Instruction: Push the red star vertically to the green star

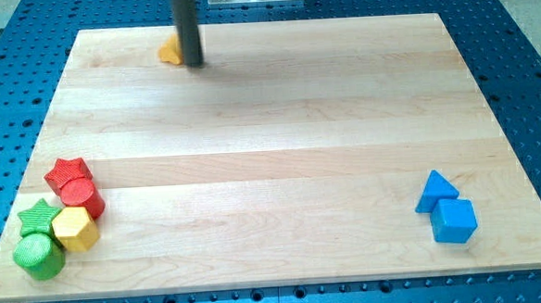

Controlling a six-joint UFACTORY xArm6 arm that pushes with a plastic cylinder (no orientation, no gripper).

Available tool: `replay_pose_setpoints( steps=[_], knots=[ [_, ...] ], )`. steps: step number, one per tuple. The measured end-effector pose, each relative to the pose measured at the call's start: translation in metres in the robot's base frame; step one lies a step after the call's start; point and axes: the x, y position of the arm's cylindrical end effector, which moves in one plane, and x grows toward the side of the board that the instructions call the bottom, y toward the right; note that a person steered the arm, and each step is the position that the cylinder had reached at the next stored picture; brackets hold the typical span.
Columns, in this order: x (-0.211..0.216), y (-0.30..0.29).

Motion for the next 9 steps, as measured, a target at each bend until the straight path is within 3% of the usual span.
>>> replay_pose_setpoints(
  steps=[1,2,3,4,5,7,8,9],
  knots=[
    [-0.025,-0.045],
    [0.015,-0.014],
    [0.151,0.049],
    [0.296,0.032],
    [0.350,-0.014],
    [0.351,-0.067],
    [0.349,-0.161],
    [0.343,-0.178]
  ],
)
